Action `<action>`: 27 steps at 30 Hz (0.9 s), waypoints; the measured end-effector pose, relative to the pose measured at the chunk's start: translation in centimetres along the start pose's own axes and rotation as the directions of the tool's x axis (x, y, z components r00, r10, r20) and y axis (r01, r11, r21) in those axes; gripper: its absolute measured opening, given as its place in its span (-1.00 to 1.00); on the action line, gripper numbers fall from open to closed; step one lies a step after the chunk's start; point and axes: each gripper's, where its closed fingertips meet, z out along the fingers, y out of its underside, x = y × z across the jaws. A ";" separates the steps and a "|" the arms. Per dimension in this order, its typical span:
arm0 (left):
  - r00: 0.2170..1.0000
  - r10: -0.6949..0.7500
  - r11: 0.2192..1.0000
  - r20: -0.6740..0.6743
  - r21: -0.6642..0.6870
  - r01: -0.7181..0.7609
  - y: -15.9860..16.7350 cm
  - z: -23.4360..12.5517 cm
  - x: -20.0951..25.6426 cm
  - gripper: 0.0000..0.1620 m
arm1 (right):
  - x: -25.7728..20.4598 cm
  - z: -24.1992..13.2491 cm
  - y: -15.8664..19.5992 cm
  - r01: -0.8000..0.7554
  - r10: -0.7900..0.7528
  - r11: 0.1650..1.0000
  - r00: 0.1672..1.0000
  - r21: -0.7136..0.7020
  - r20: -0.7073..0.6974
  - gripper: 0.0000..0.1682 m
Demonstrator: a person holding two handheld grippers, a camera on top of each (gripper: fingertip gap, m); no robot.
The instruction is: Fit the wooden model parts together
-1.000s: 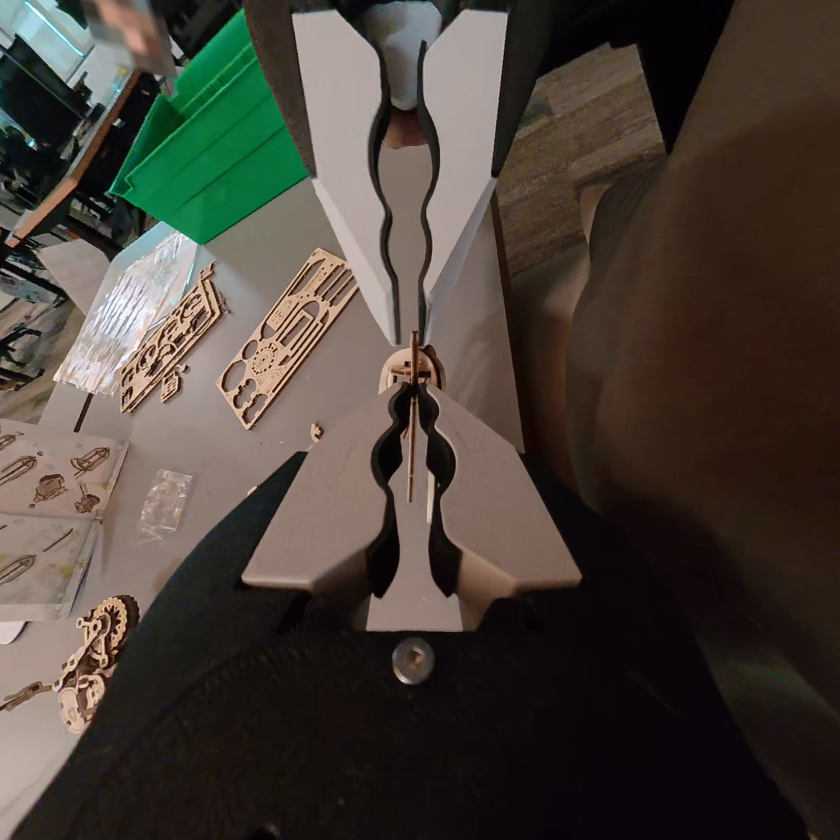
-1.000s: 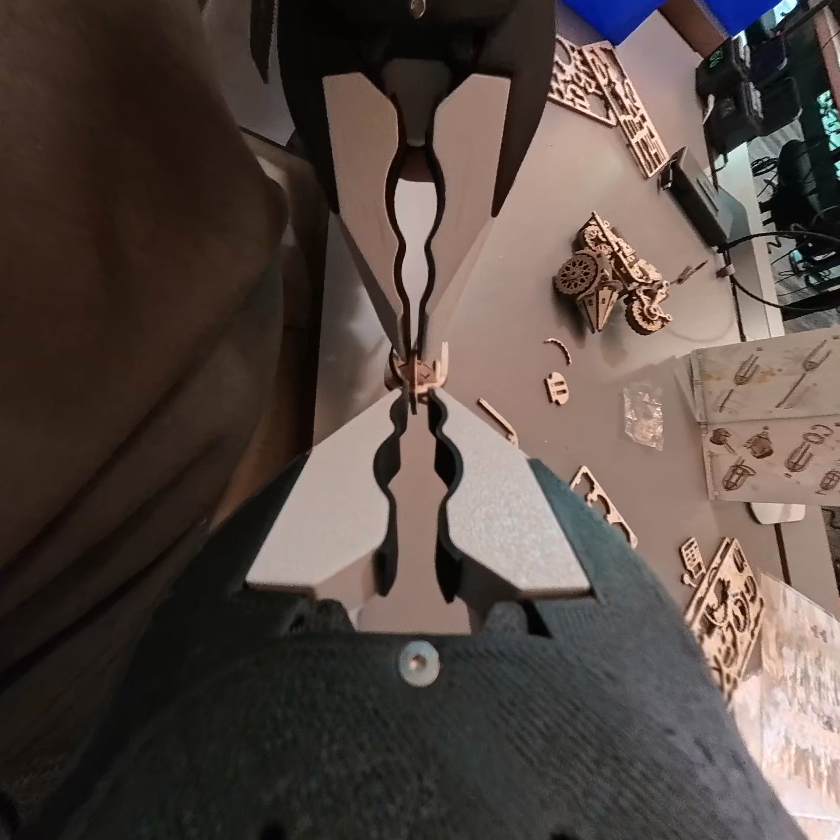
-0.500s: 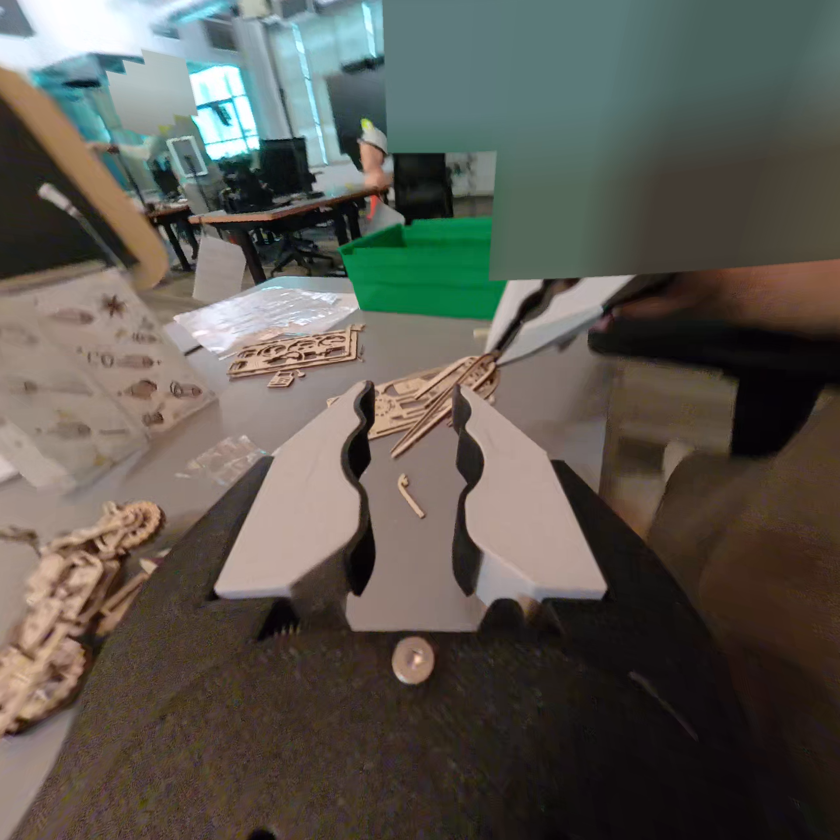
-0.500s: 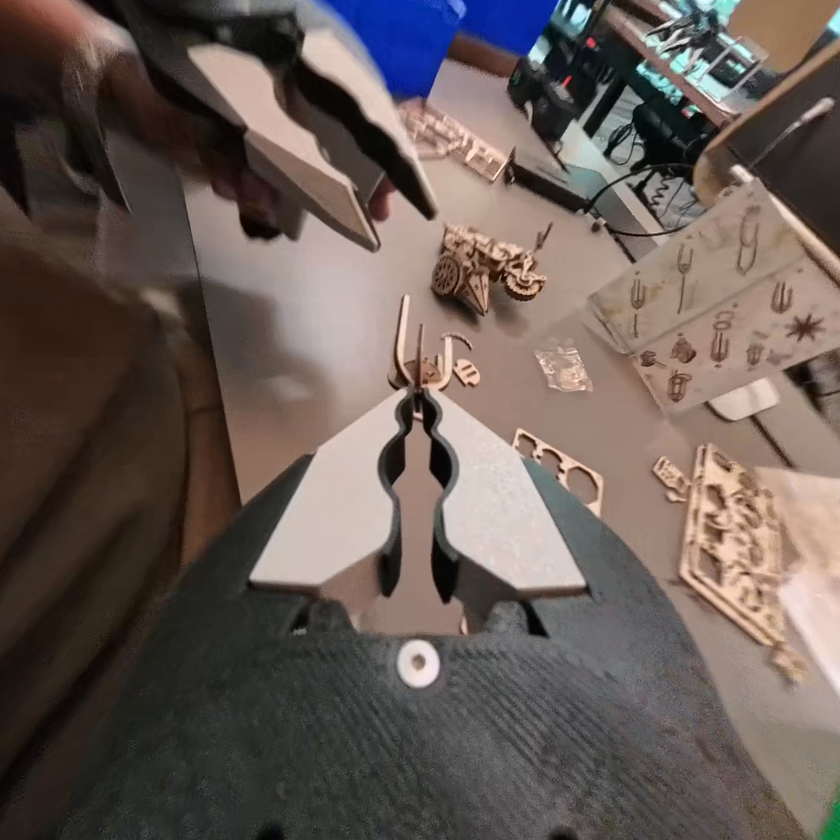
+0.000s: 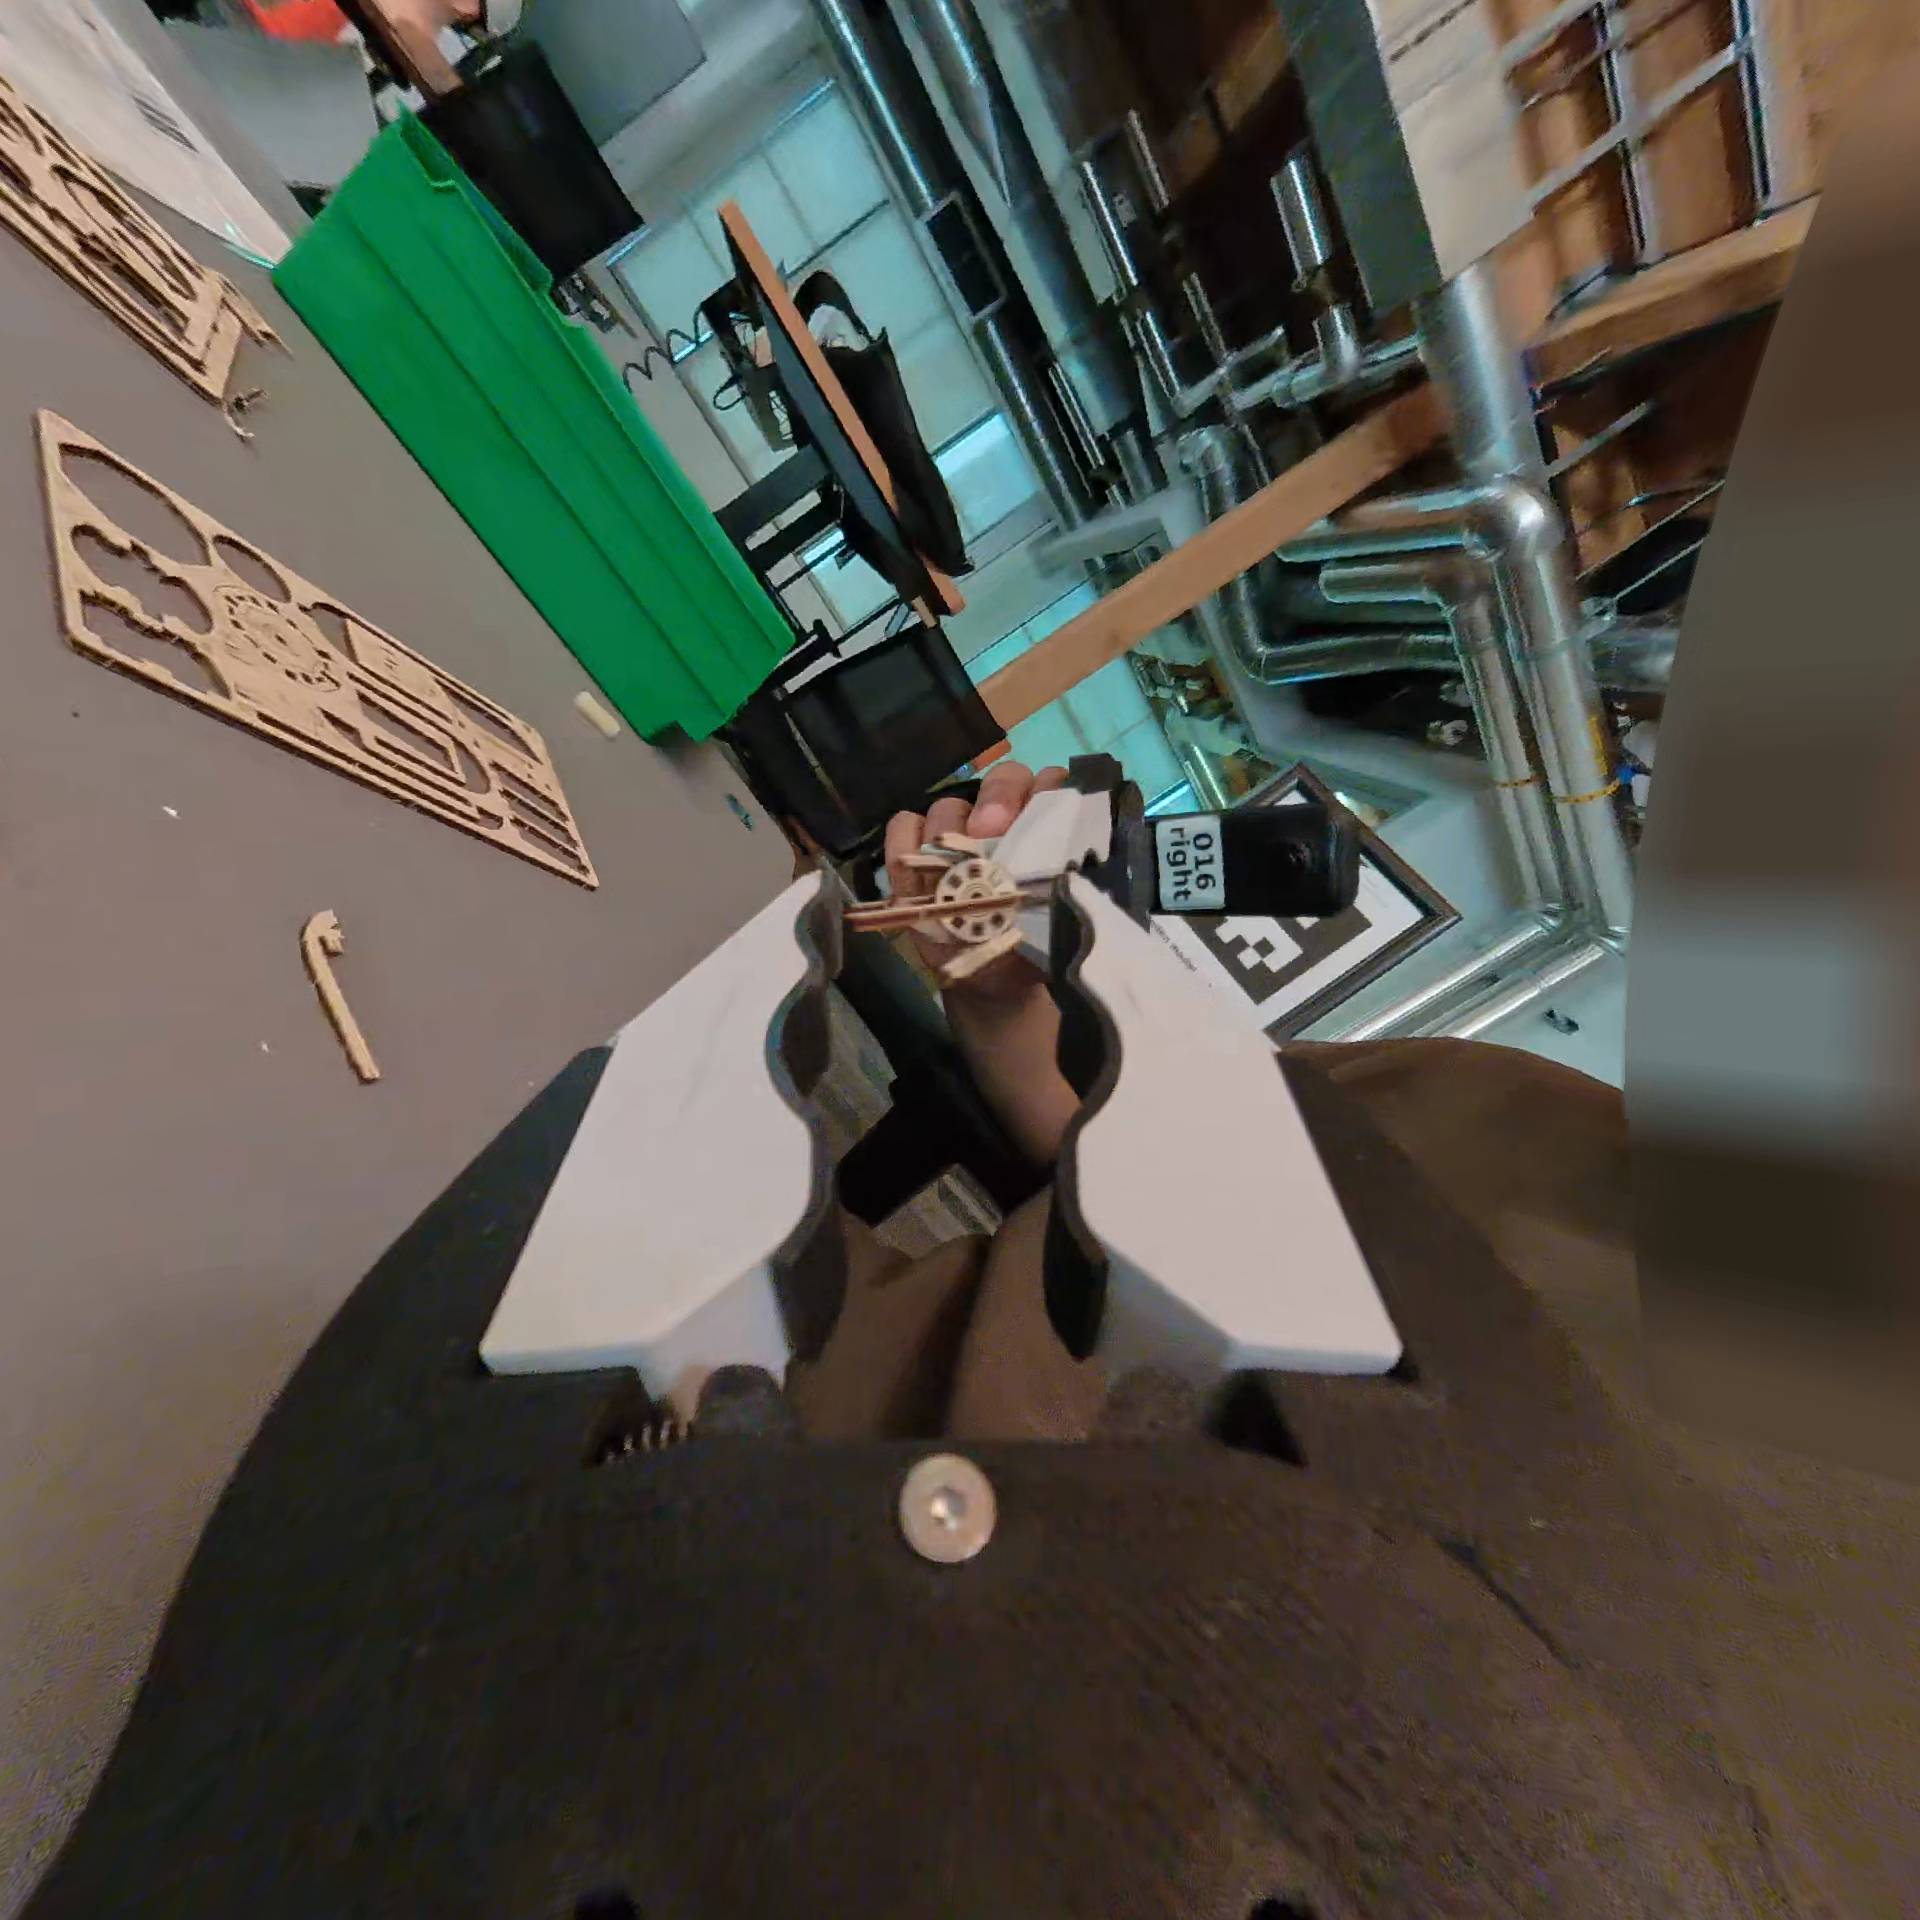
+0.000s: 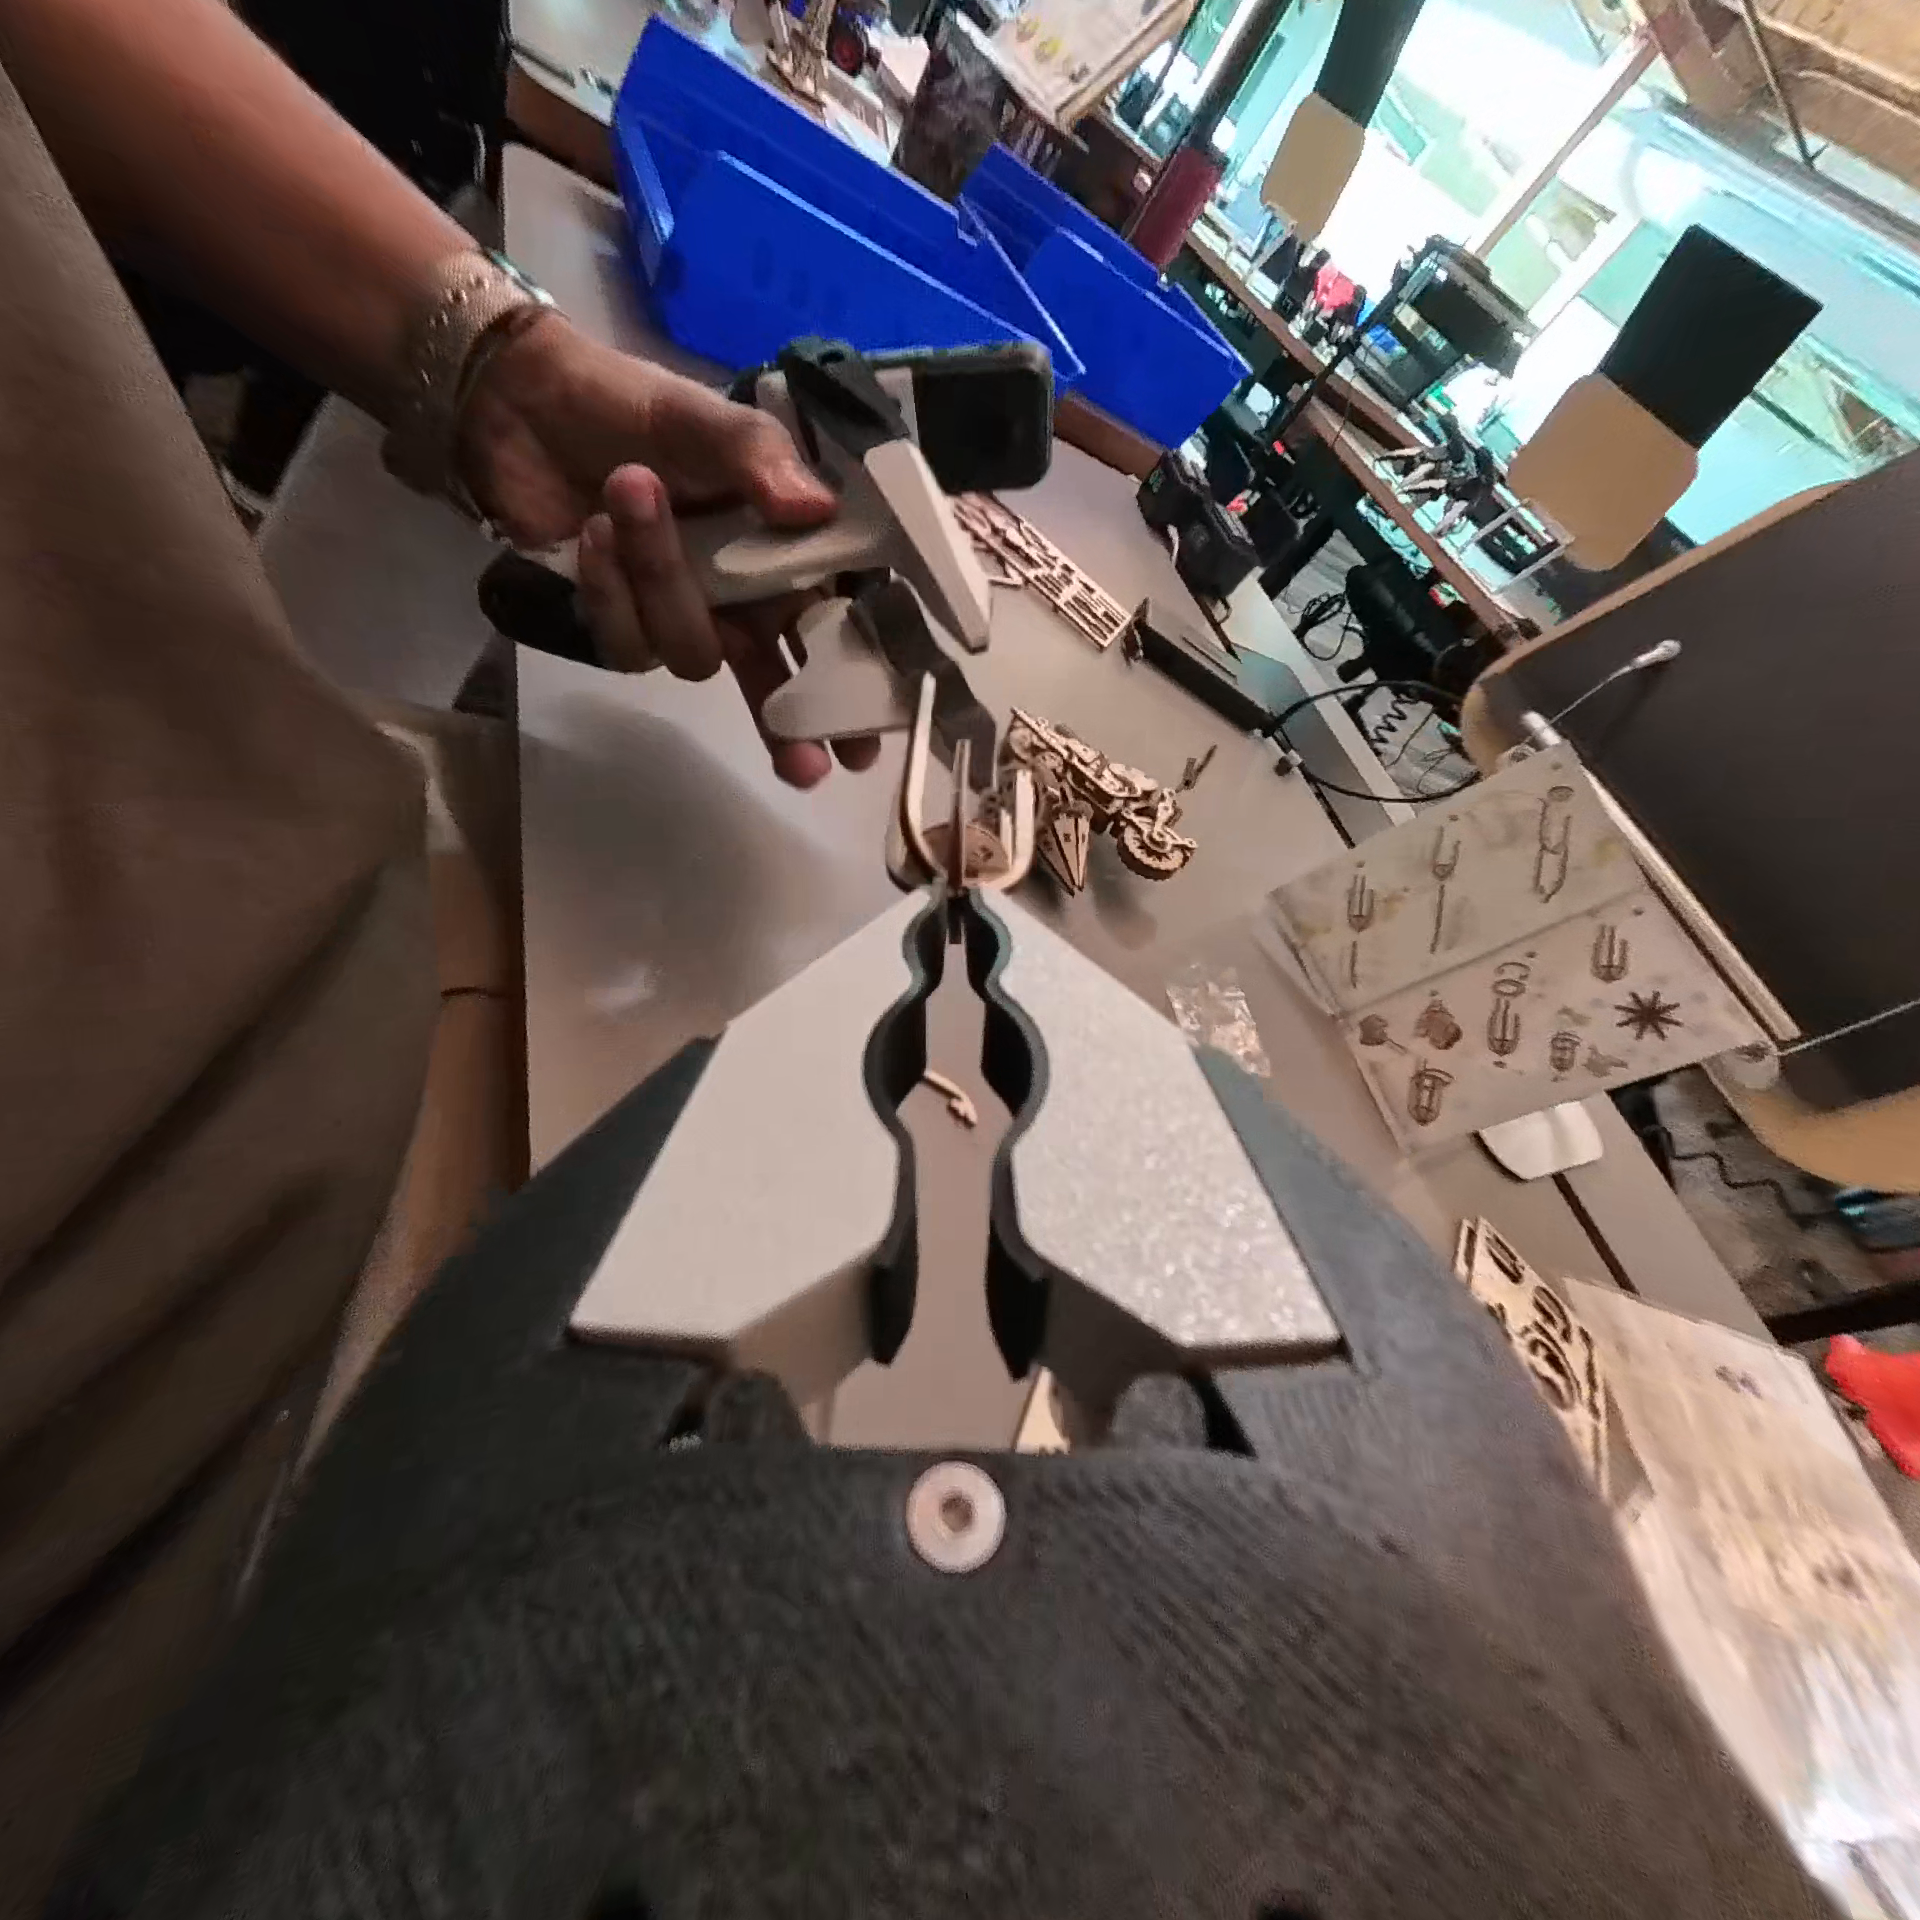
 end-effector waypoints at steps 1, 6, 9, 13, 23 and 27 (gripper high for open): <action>1.000 0.014 1.000 0.007 -0.010 -0.014 0.1 0.0 0.0 -0.53 | 0.0 0.1 0.2 0.005 -0.005 1.000 1.000 -0.008 -0.002 -0.99; 0.998 0.065 0.998 0.026 -0.022 -0.064 0.1 0.0 -0.1 -0.63 | 0.0 0.1 0.7 -0.021 0.022 0.999 1.000 -0.027 0.021 -0.99; 0.995 0.092 0.996 0.035 -0.023 -0.091 0.1 0.0 -0.2 -0.76 | -0.1 0.2 1.2 -0.033 0.034 0.998 0.999 -0.052 0.027 -0.99; 0.992 0.117 0.993 0.040 -0.013 -0.117 -0.1 -0.1 -0.1 -0.94 | -0.2 0.5 1.5 -0.047 0.049 0.996 0.998 -0.070 0.033 -0.99; 0.996 0.088 0.996 0.022 -0.007 -0.087 -0.2 -0.2 0.0 -0.55 | 0.0 0.8 1.8 -0.036 0.037 0.996 0.999 -0.082 0.010 -0.99; 0.995 0.086 0.996 0.057 -0.032 -0.084 0.2 0.0 -0.6 -0.39 | 0.3 0.6 1.5 -0.012 0.011 0.997 1.000 -0.073 -0.017 -0.99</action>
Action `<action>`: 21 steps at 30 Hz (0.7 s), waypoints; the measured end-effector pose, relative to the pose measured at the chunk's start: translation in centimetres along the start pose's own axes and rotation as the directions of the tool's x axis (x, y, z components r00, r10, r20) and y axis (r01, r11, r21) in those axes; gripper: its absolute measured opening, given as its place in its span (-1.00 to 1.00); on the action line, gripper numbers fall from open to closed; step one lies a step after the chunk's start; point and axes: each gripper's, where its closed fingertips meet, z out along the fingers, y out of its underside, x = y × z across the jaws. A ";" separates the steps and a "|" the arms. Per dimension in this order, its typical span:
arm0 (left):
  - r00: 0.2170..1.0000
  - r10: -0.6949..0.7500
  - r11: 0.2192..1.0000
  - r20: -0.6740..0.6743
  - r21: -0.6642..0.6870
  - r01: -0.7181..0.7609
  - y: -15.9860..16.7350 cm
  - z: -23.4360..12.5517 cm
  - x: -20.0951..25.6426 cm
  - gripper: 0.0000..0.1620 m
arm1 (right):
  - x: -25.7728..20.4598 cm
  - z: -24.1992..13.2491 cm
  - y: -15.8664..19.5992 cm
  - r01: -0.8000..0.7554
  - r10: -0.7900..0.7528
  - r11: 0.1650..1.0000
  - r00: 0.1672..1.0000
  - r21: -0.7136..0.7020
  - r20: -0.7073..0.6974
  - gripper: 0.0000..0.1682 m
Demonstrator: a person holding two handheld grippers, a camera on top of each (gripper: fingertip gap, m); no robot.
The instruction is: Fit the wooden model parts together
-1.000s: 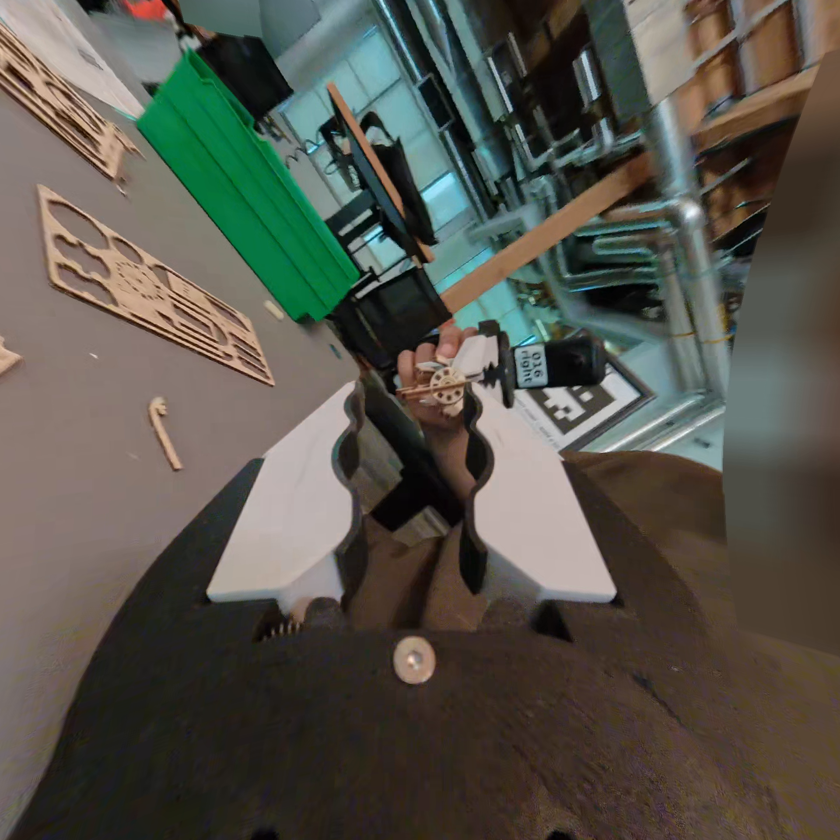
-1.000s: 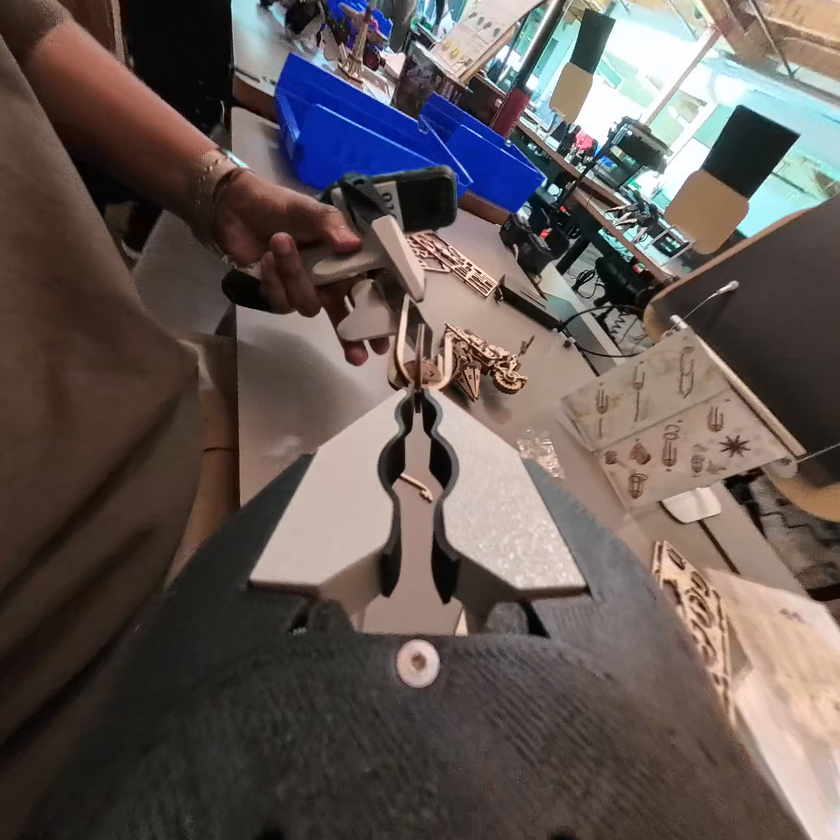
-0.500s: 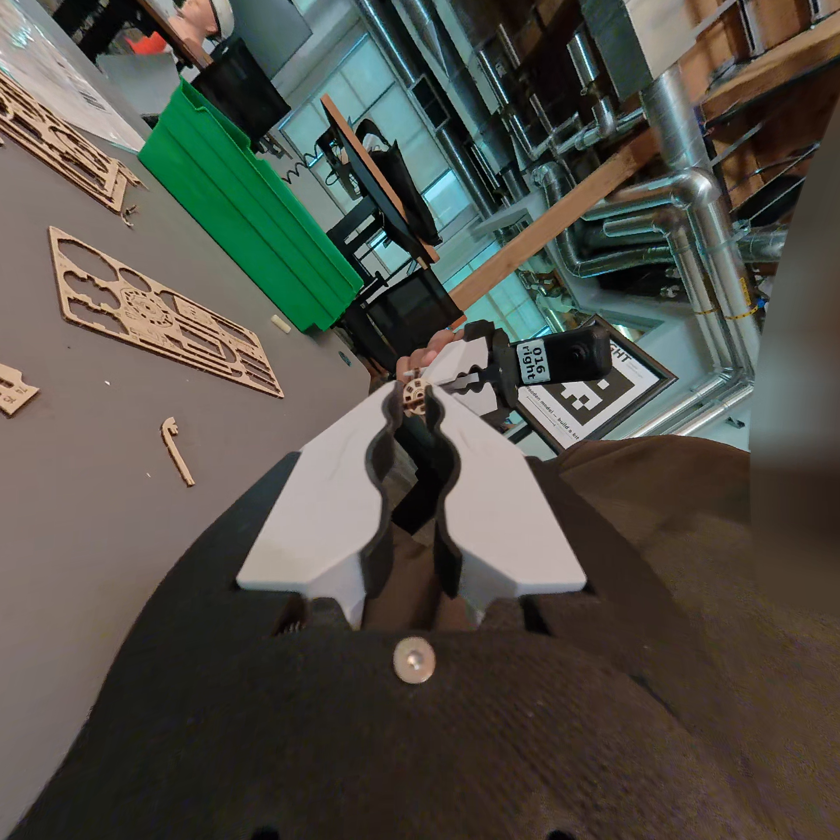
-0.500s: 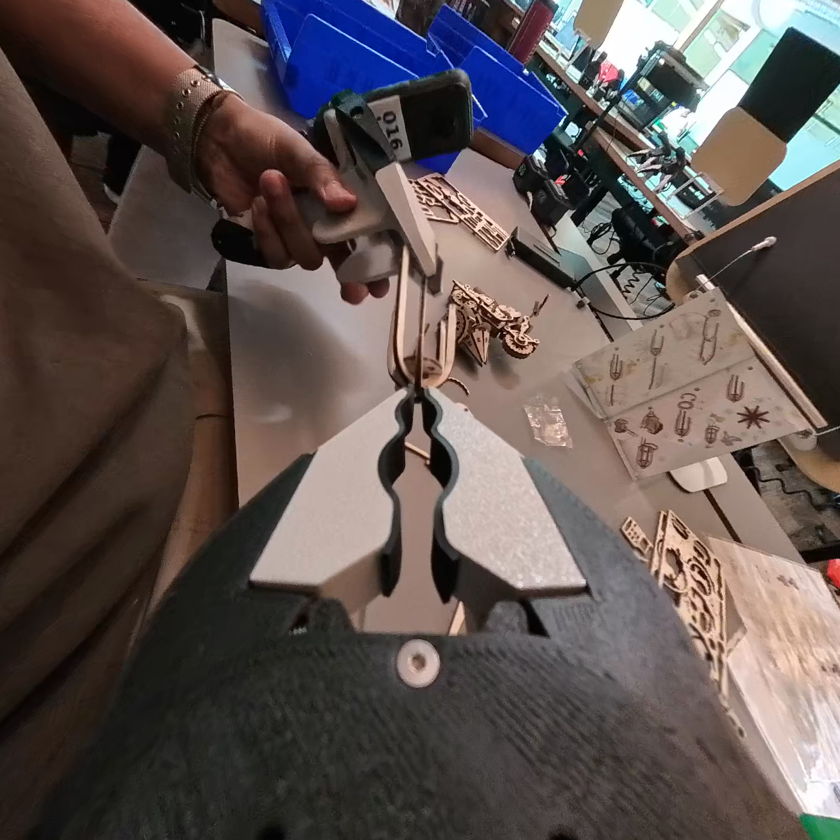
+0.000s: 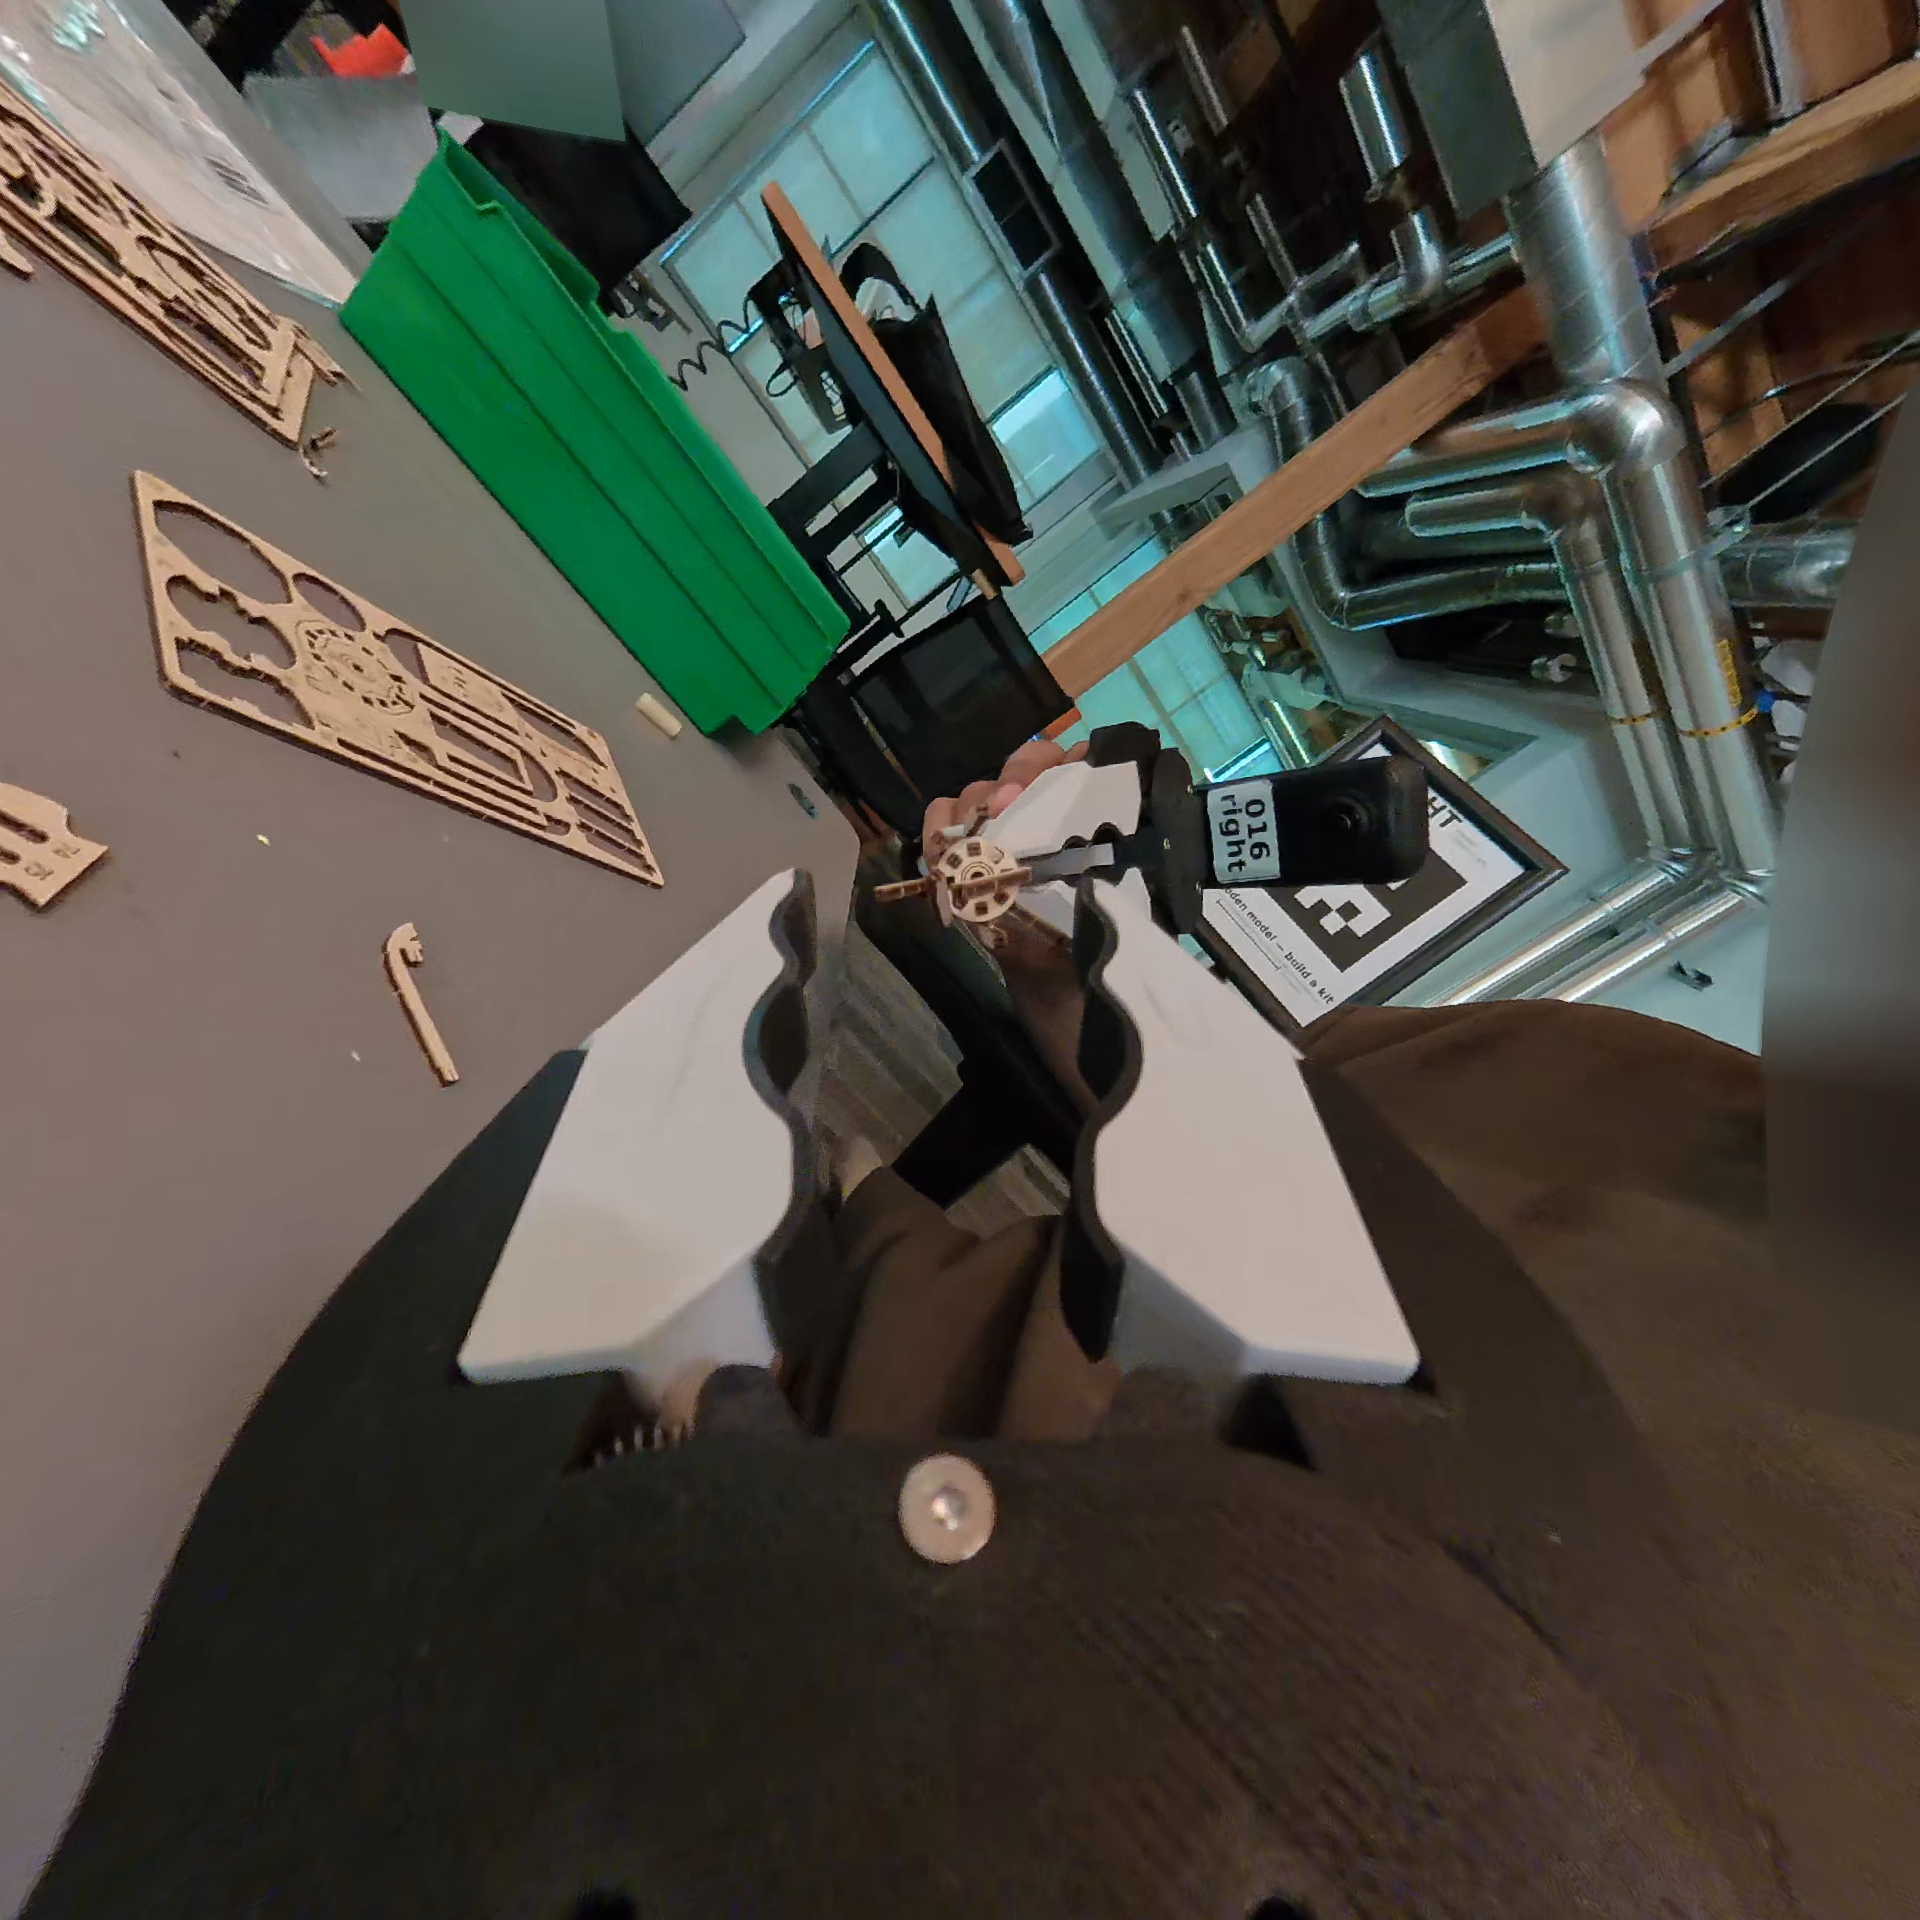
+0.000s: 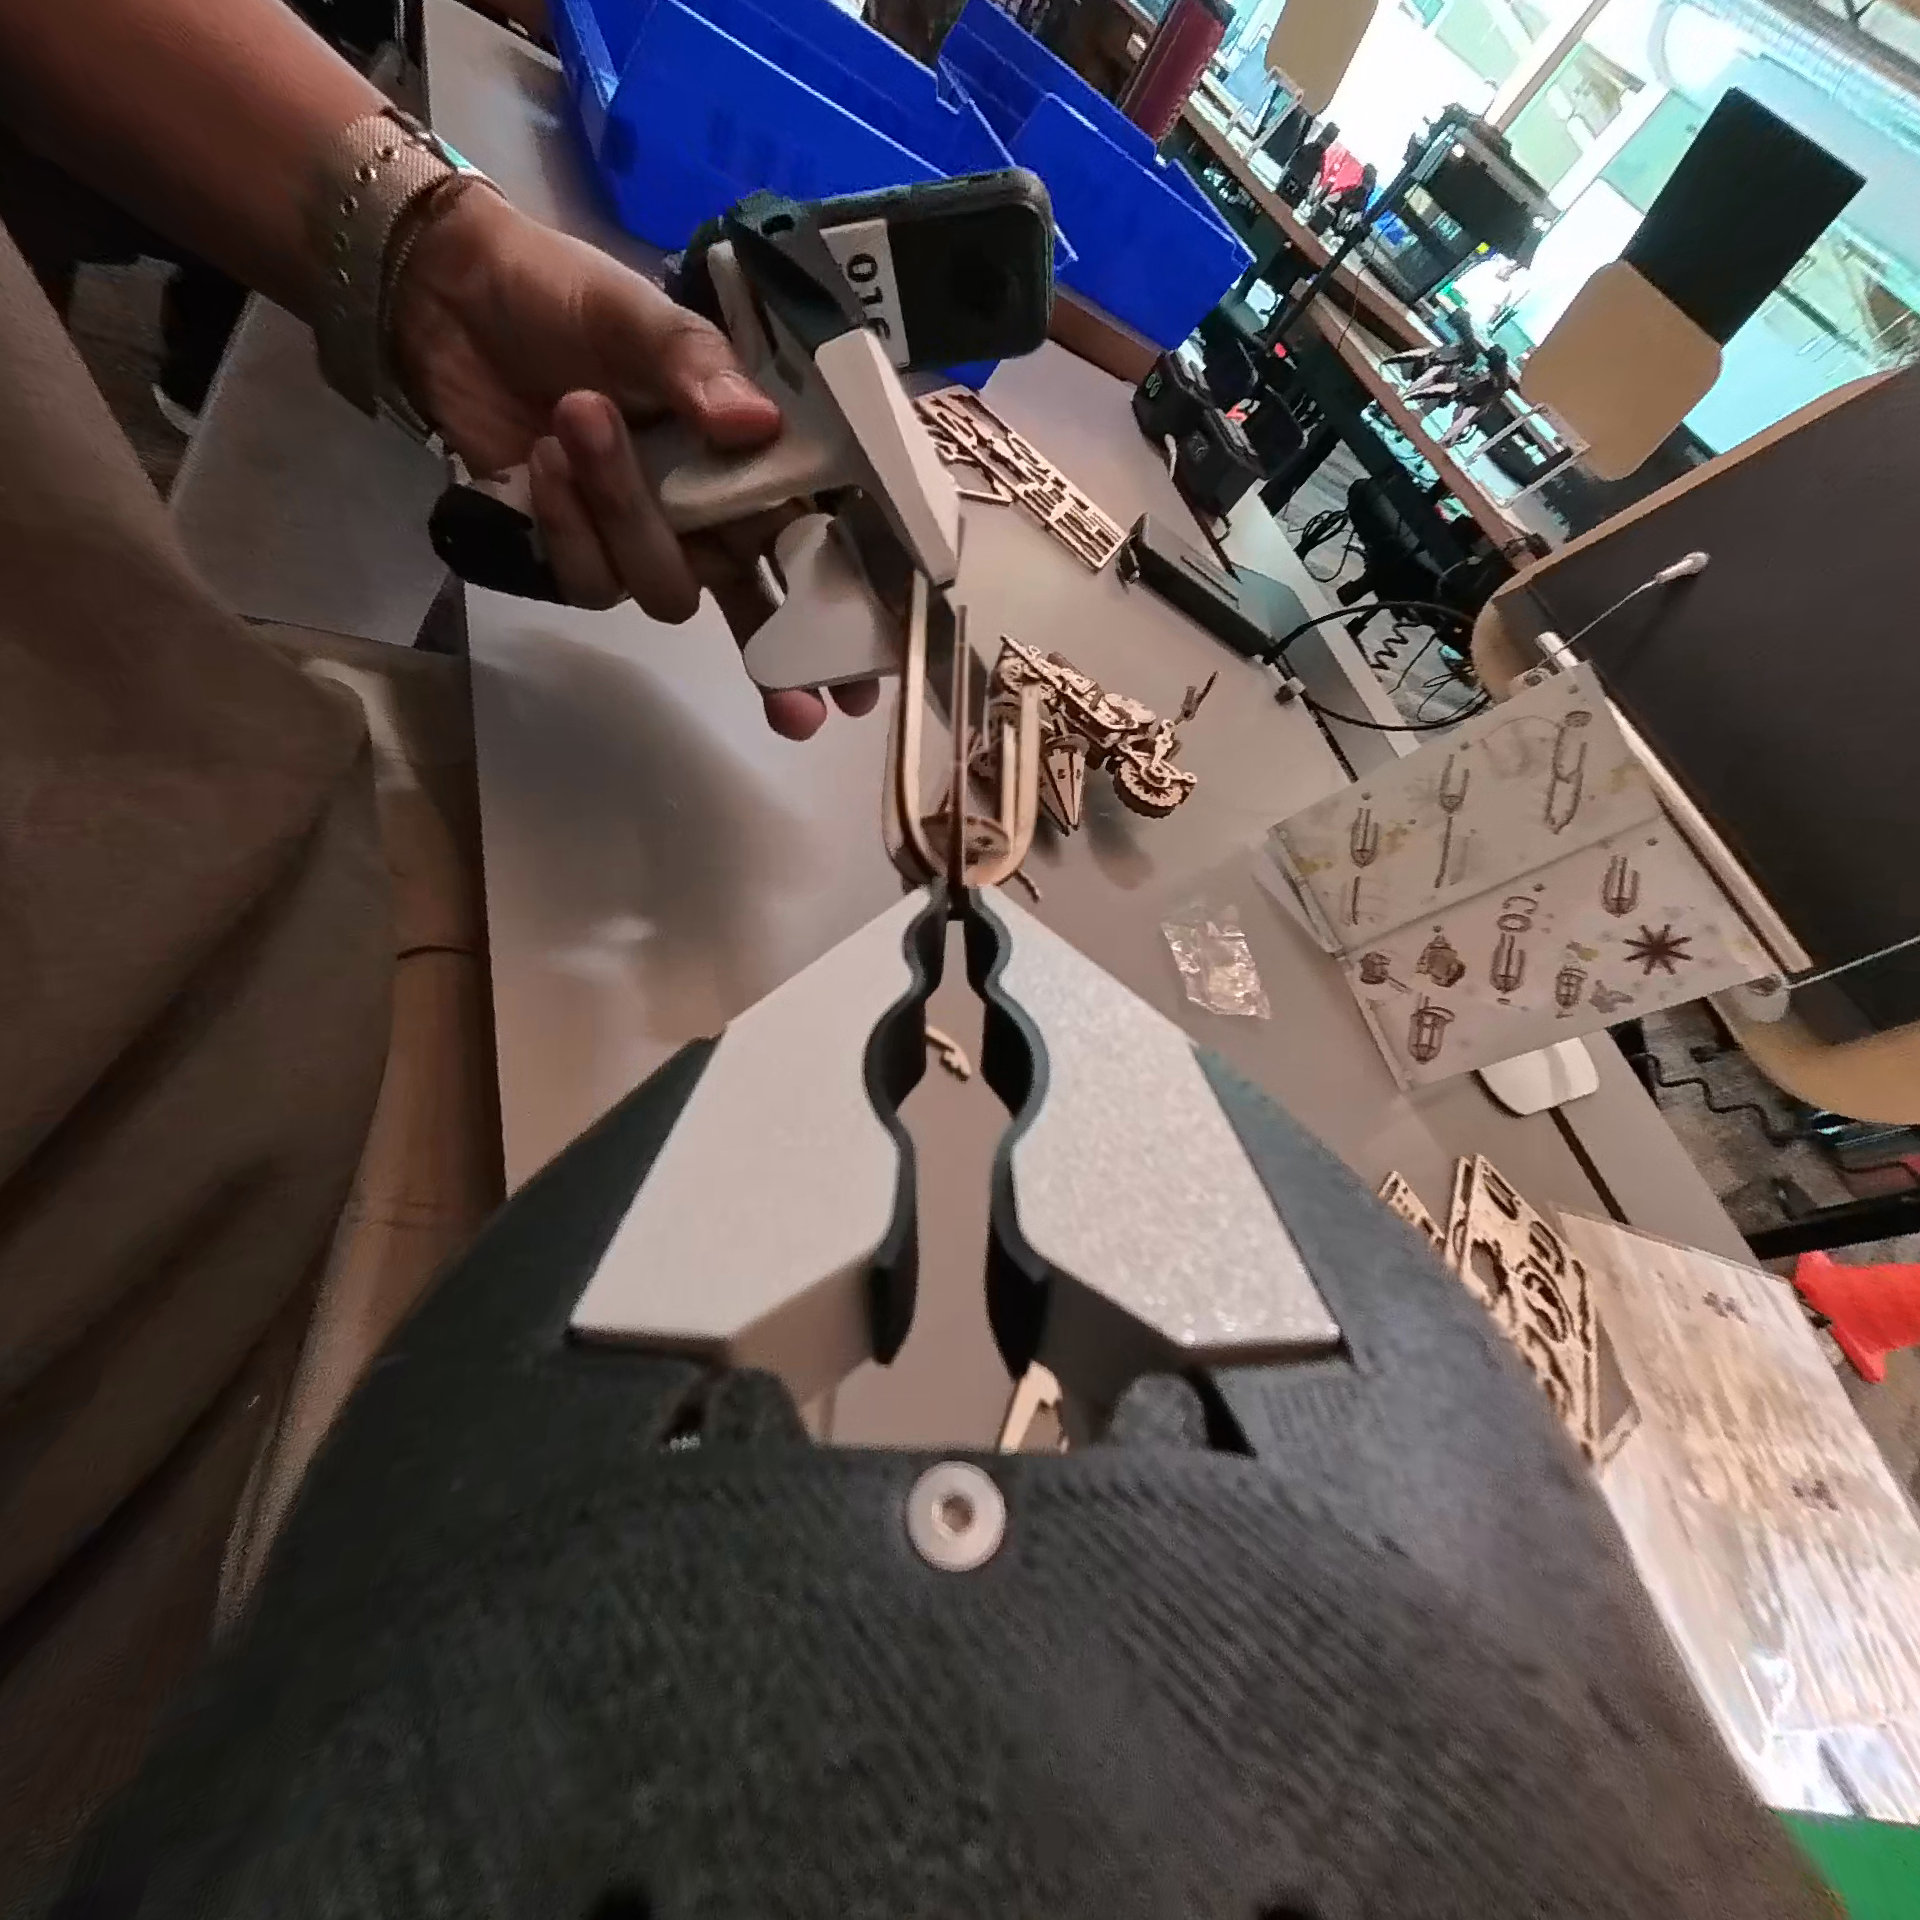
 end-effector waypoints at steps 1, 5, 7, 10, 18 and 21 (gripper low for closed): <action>1.000 0.003 1.000 -0.006 -0.003 -0.003 0.1 0.0 0.1 -0.39 | 0.1 0.0 0.1 0.004 -0.004 1.000 1.000 -0.004 -0.005 -0.99; 0.999 0.037 0.999 -0.003 -0.013 -0.038 0.3 0.2 0.4 -0.52 | 0.0 0.1 0.4 -0.002 0.002 1.000 1.000 -0.020 0.000 -0.99; 0.998 0.059 0.998 0.008 -0.011 -0.058 0.3 0.3 0.4 -0.59 | -0.2 0.2 0.3 -0.011 0.011 1.000 1.000 -0.018 0.013 -0.99; 0.996 0.091 0.996 0.018 -0.012 -0.091 0.3 0.3 0.4 -0.72 | -0.3 0.3 0.3 -0.033 0.034 0.999 0.999 -0.019 0.021 -0.99; 0.997 0.076 0.997 0.009 -0.015 -0.075 0.3 0.2 0.4 -0.57 | -0.1 0.4 0.2 -0.087 0.087 0.996 0.996 -0.003 0.022 -0.99; 0.995 0.098 0.995 0.015 -0.015 -0.098 0.3 0.3 0.5 -0.70 | -0.2 0.5 0.2 -0.086 0.087 0.996 0.996 -0.007 0.021 -0.99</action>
